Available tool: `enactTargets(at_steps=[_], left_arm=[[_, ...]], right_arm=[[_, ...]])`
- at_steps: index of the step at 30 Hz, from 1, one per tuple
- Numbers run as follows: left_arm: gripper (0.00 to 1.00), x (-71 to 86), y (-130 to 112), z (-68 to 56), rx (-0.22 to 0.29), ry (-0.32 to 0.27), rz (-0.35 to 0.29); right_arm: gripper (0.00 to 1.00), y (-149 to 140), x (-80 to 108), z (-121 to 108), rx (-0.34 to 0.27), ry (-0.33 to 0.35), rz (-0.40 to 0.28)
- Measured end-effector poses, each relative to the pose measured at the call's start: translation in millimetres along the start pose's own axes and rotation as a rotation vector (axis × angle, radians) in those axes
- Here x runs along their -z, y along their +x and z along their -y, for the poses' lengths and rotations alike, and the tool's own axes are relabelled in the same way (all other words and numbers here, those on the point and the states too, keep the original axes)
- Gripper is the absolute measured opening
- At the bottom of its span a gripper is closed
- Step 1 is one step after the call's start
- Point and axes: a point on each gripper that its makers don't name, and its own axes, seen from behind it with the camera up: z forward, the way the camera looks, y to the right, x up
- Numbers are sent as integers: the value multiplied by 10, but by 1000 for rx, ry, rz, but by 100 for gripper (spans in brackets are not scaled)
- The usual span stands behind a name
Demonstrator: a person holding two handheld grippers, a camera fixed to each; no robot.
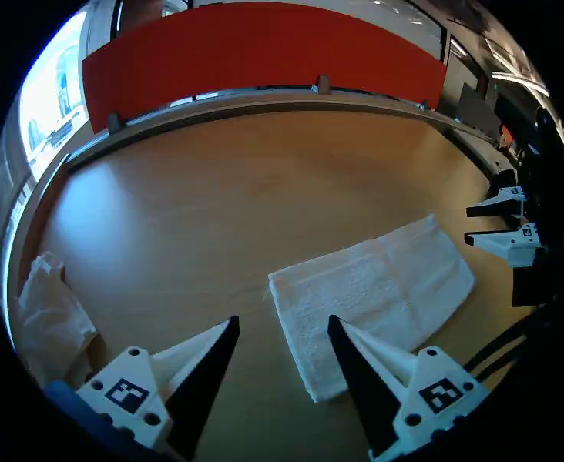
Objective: Fold towel
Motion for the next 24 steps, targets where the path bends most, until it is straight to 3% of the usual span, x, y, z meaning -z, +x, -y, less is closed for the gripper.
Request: enactTargets(at_steps=[1,14,24], left_arm=[[95,10,-8,1,2,0,0],[95,214,-90,-6,0,10,-12],[95,418,-344,-53,27,13,-5]], right_arm=[[90,-1,11,5,-2,0,-1],[90,-39,145,104,8,2,-5],[91,-254,315,183,17,-2,8]])
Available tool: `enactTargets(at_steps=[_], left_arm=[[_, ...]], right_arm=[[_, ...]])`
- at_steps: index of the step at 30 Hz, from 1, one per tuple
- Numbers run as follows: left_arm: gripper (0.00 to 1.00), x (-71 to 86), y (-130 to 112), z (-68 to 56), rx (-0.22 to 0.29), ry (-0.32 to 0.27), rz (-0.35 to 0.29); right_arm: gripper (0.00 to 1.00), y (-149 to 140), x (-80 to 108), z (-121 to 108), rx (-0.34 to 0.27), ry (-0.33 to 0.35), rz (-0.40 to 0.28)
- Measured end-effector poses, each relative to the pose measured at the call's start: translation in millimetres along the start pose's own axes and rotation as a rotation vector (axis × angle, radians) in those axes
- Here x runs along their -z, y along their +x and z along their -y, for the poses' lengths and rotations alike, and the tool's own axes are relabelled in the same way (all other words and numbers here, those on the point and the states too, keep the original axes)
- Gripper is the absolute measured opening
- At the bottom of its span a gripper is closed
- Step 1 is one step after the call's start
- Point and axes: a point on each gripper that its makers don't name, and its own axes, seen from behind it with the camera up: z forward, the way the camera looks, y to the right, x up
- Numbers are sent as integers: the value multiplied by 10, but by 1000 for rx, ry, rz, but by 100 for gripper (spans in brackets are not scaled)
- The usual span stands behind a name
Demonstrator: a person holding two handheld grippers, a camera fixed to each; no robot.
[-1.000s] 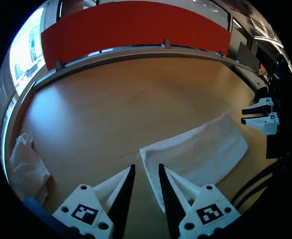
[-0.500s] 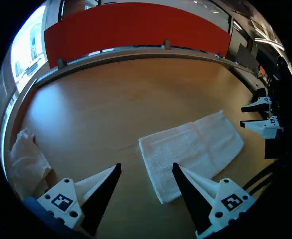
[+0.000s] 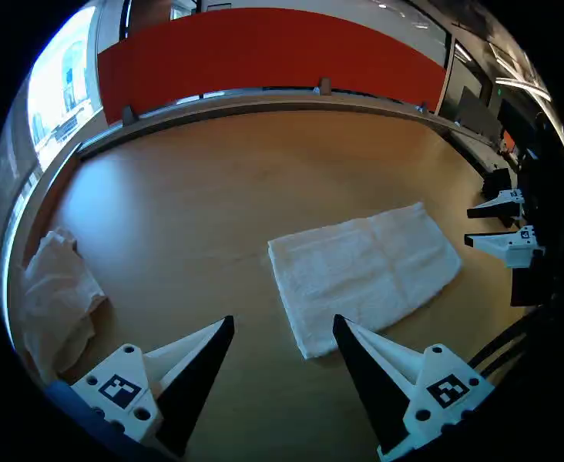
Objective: Fold towel
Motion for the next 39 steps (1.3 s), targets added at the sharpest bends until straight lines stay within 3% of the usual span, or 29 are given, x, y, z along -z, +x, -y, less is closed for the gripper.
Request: enactTargets(at_steps=[11,26,34,39], left_arm=[[95,153,-208,19,24,21,4],[95,445,-472,199,91,86,4],[95,515,-557,243,116,101,8],[95,552,-599,258,126,107,10]], right_arm=[[90,-139,117,25,8,1,8],[90,-338,3,86,63,38,50],[90,-434,-56,86,80,50,73],[83,-568,-91,100,98,64,104]])
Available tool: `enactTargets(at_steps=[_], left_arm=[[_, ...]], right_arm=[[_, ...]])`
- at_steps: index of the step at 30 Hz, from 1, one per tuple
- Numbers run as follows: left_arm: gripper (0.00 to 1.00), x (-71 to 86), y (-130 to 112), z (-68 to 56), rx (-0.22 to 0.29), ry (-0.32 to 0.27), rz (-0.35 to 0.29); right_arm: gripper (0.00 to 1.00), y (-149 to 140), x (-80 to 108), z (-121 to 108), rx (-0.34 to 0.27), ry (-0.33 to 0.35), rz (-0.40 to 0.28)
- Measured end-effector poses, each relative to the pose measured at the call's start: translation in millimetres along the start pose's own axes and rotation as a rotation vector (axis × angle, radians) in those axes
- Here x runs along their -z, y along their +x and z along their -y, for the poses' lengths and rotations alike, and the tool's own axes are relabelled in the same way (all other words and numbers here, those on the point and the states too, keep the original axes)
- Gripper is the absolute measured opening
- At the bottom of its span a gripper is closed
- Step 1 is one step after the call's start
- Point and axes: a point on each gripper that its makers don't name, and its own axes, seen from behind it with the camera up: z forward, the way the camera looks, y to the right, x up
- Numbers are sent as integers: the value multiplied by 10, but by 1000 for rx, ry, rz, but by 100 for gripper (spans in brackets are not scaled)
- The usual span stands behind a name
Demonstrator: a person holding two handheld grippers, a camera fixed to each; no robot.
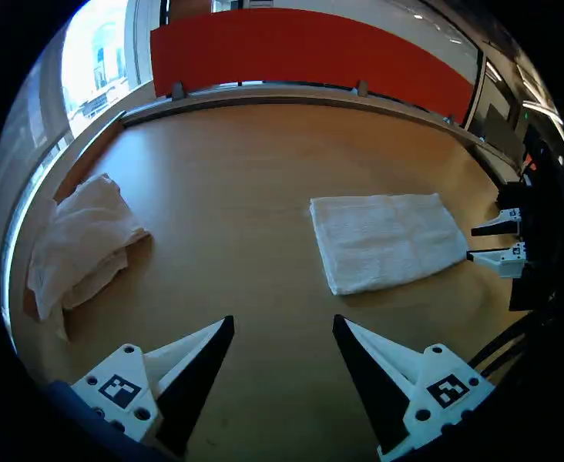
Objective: Fold towel
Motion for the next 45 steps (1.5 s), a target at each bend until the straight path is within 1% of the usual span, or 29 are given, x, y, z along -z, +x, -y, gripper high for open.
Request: enactTargets(at_steps=[4,8,10,14,16,22,24,30,32,36,41,45], left_arm=[[95,16,-35,22,9,3,4],[95,28,-53,48,10,7,7],[95,32,-55,54,9,8,8],[95,39,-60,54,8,7,8],[95,44,-62,52,9,6,8],[95,65,-84,58,9,4,9],[95,71,-98,65,7,5,11],[95,87,-116,89,6,9,12],[95,90,-121,98,7,11,13],[95,98,-125,106,8,12,12],[95,99,-118,111,7,11,11],[95,100,-113,111,6,10,9]], right_arm=[[80,-90,-21,19,0,12,24],[73,-131,-26,19,-4,19,35],[66,-140,-24,21,-4,24,36],[49,-178,-19,20,-3,29,46],[44,-190,-17,20,-1,31,48],[36,-221,-19,10,-4,35,51],[29,-233,-24,5,-8,35,53],[13,-244,-31,10,-9,40,51],[5,-235,-29,11,-7,42,48],[3,-206,-23,19,-3,44,41],[2,-155,-8,15,4,42,33],[2,-36,28,19,9,42,11]])
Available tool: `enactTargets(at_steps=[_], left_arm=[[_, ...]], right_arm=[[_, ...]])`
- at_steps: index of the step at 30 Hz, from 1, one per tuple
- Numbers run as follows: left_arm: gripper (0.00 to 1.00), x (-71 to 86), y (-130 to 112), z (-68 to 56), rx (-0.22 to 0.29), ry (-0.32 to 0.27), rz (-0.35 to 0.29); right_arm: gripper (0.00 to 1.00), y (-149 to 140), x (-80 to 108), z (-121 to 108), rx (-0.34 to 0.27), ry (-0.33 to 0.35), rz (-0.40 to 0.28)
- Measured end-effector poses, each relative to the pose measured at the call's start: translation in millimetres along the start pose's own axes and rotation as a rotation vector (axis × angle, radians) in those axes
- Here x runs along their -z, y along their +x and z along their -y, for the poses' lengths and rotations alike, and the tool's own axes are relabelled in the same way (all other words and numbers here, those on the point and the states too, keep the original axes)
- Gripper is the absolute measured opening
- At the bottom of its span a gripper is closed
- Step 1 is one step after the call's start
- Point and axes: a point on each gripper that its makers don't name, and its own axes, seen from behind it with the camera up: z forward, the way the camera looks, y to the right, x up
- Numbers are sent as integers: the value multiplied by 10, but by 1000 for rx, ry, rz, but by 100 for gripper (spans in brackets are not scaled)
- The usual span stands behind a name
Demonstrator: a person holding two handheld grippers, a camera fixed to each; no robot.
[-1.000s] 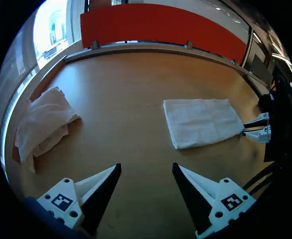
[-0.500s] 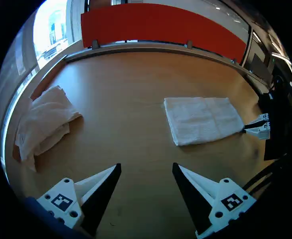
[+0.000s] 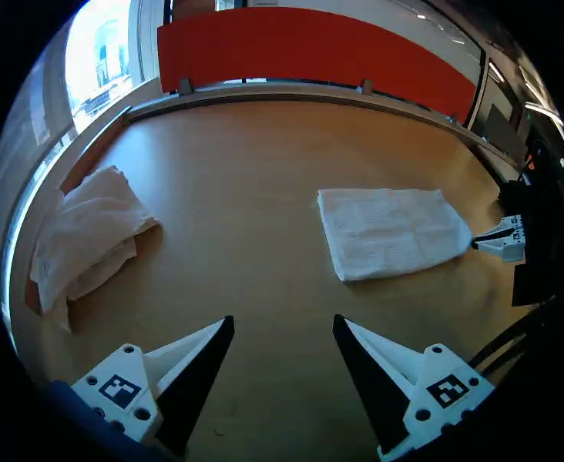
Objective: Fold towel
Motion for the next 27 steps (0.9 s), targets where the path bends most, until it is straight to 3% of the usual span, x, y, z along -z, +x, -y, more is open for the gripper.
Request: enactTargets(at_steps=[20,27], left_arm=[[95,52,41,53,18,3,-25],[95,80,46,86,24,5,-32]], right_arm=[[2,1297,235,295,128,15,-184],[2,1421,210,368,155,25,-188]])
